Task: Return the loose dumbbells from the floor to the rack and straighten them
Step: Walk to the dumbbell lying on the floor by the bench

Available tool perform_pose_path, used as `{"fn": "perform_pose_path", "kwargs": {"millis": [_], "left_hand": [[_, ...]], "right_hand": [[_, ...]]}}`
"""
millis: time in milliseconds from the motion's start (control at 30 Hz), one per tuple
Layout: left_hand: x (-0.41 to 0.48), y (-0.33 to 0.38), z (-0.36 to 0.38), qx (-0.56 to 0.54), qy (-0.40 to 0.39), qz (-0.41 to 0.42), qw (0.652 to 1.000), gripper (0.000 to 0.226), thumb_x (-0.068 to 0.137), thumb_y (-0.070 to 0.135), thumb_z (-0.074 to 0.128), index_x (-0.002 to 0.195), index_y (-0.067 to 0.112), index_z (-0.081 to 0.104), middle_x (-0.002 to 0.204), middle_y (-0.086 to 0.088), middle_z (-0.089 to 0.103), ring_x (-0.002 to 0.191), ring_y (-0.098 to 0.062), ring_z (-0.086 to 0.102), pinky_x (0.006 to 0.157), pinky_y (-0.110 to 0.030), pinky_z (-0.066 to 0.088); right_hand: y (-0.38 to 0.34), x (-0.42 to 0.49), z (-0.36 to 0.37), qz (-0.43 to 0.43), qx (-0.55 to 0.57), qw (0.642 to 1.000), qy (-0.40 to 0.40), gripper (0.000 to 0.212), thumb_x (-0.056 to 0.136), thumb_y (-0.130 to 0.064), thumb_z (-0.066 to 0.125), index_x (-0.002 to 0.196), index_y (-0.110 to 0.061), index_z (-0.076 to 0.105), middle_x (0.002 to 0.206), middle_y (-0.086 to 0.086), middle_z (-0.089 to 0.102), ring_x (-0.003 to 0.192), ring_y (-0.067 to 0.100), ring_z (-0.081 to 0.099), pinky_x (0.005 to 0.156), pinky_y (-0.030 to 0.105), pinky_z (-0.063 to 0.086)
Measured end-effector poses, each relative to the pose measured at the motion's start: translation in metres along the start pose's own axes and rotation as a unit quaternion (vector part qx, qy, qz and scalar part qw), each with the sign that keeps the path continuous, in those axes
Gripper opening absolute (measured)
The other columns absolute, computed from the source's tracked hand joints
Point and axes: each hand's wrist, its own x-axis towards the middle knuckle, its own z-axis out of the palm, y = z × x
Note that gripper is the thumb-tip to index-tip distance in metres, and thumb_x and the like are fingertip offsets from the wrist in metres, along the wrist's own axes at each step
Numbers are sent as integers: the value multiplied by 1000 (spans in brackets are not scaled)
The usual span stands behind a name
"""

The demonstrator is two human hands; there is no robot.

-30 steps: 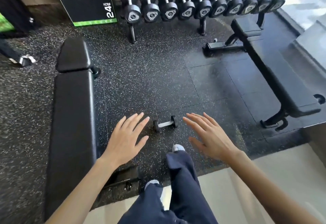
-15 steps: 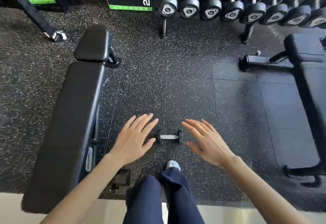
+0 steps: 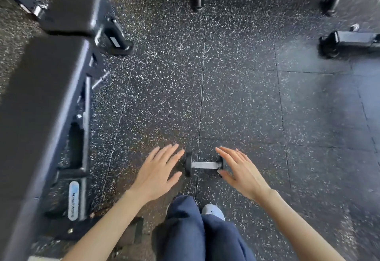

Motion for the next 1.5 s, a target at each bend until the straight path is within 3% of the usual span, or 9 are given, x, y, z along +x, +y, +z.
{"fn": "perform_pose_path", "kwargs": {"millis": [133, 333, 533, 800, 900, 967, 1067, 1200, 1500], "left_hand": [[38, -21, 113, -3, -5, -1, 1000, 59, 93, 51, 31, 143, 21, 36, 146, -2, 42, 134, -18, 40, 113, -40, 23], [83, -46, 253, -3, -5, -3, 1000, 60, 91, 51, 36, 142, 20, 37, 145, -2, 43, 133, -19, 41, 109, -38, 18], [103, -57, 331, -11, -2, 0, 1000, 63, 93, 55, 32, 145, 20, 33, 150, 0, 36, 138, -17, 33, 113, -36, 12], [114, -66, 358, -46, 28, 6, 999, 69, 92, 58, 36, 150, 24, 19, 154, 3, 25, 138, -10, 27, 115, -32, 9], [115, -69, 356, -53, 29, 16, 998, 69, 91, 58, 37, 149, 22, 23, 153, 3, 28, 138, -10, 29, 115, -31, 9], [116, -71, 355, -48, 33, 24, 998, 70, 91, 58, 37, 149, 22, 23, 153, 2, 29, 138, -10, 27, 115, -31, 9], [117, -74, 356, -47, 31, 31, 998, 70, 92, 59, 36, 149, 21, 21, 153, 3, 28, 139, -9, 22, 116, -31, 8], [120, -76, 361, -101, 44, 14, 994, 69, 94, 58, 34, 150, 22, 18, 155, 6, 19, 140, -2, 13, 116, -24, 0], [115, -85, 338, -105, 24, 6, 994, 64, 98, 55, 25, 148, 16, 24, 153, 5, 23, 141, -7, 20, 117, -25, 4]], "right_hand": [[51, 33, 106, 1, 17, 1000, -11, 60, 90, -41, 49, 143, -24, 26, 143, -2, 42, 130, 17, 41, 113, 35, 23], [111, 75, 230, -15, 25, 999, -14, 61, 90, -48, 36, 144, -22, 27, 145, -1, 40, 132, 16, 38, 113, 31, 15], [141, 93, 309, -14, 40, 999, 1, 60, 91, -44, 43, 144, -21, 28, 145, 0, 40, 131, 18, 40, 111, 34, 25], [150, 106, 352, 13, 5, 1000, -9, 64, 89, -51, 45, 143, -18, 32, 138, -1, 47, 120, 19, 48, 95, 33, 42], [147, 109, 360, 28, -68, 997, 17, 65, 82, -63, 37, 123, -17, 56, 99, -7, 67, 84, 14, 64, 66, 28, 50], [148, 112, 366, 34, -96, 994, 26, 61, 78, -69, 37, 100, -20, 65, 78, -11, 68, 68, 11, 64, 55, 24, 46], [150, 117, 368, 40, -113, 992, 31, 56, 73, -76, 38, 76, -25, 60, 61, -11, 61, 53, 9, 60, 45, 21, 40], [151, 128, 365, 45, -134, 988, 57, 58, 66, -79, 36, 59, -25, 52, 48, -10, 55, 38, 8, 53, 39, 18, 21], [154, 131, 337, 25, -140, 988, 64, 58, 66, -81, 30, 56, -24, 27, 38, -5, 49, 29, 11, 46, 36, 19, 15]]}}
